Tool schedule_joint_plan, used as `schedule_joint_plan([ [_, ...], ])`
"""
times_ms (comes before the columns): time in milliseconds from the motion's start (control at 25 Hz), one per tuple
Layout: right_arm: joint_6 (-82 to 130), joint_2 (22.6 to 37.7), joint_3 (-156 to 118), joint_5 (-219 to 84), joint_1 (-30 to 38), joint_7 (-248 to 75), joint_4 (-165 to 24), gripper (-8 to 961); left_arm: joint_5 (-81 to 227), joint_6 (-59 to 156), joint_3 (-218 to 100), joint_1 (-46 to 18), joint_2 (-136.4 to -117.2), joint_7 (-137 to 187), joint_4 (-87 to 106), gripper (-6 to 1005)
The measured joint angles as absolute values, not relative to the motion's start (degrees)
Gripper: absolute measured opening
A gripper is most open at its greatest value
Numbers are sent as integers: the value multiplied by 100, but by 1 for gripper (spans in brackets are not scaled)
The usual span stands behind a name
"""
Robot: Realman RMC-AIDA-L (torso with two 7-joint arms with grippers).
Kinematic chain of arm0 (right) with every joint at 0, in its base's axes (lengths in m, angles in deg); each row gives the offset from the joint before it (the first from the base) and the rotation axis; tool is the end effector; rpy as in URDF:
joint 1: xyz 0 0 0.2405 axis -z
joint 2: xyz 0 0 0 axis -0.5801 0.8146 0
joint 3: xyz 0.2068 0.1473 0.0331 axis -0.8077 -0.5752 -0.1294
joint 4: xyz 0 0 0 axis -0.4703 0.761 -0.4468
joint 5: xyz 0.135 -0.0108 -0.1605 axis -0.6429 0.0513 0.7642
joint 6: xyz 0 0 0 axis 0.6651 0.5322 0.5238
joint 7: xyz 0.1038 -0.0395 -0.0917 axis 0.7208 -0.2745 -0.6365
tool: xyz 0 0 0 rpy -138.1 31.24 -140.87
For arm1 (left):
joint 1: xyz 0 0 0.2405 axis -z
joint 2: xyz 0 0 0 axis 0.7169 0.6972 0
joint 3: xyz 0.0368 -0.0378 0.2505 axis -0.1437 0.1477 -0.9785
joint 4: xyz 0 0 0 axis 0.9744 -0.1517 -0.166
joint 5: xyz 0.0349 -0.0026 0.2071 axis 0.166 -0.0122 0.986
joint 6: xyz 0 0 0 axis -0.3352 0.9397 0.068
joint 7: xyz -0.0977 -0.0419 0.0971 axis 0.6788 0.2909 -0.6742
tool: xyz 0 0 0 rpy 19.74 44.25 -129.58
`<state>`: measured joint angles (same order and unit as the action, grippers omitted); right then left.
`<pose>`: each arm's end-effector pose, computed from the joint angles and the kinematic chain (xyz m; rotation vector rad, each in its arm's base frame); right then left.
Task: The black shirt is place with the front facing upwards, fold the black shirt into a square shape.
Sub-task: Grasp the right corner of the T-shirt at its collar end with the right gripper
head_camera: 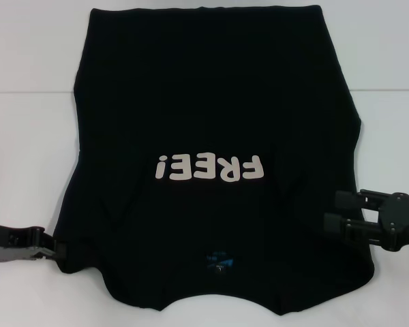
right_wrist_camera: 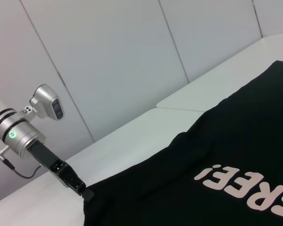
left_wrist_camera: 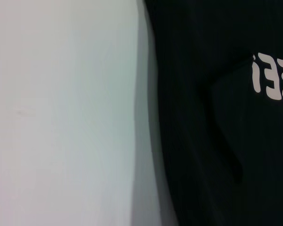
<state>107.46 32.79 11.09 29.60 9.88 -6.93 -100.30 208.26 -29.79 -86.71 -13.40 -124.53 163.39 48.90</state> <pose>0.2972 0.3061 0.0197 -2.6352 0.8565 0.7812 -0.3403 0.3283 0.0497 -2.1083 -1.9290 -0.0960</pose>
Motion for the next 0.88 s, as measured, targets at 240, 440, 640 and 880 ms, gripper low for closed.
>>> schedule_joint_plan([
  [240, 10747, 3196, 1110, 2961, 961, -500, -10053, 730, 20830, -2970, -8671, -1317, -12415, 16317, 4855, 27],
  [440, 10700, 3061, 1175, 3280, 829, 363, -10470, 729, 20833, -3018, -8669, -1297, -12374, 16308, 4849, 3],
  [640, 10746, 2815, 1174, 4501, 337, 2374, -11419, 729, 20833, -3119, -8673, -1254, -12322, 16309, 4840, 4],
  [880, 11111, 2693, 1170, 6280, -440, 3904, -11998, 728, 20833, -3183, -8707, -1248, -12302, 16261, 4846, 5],
])
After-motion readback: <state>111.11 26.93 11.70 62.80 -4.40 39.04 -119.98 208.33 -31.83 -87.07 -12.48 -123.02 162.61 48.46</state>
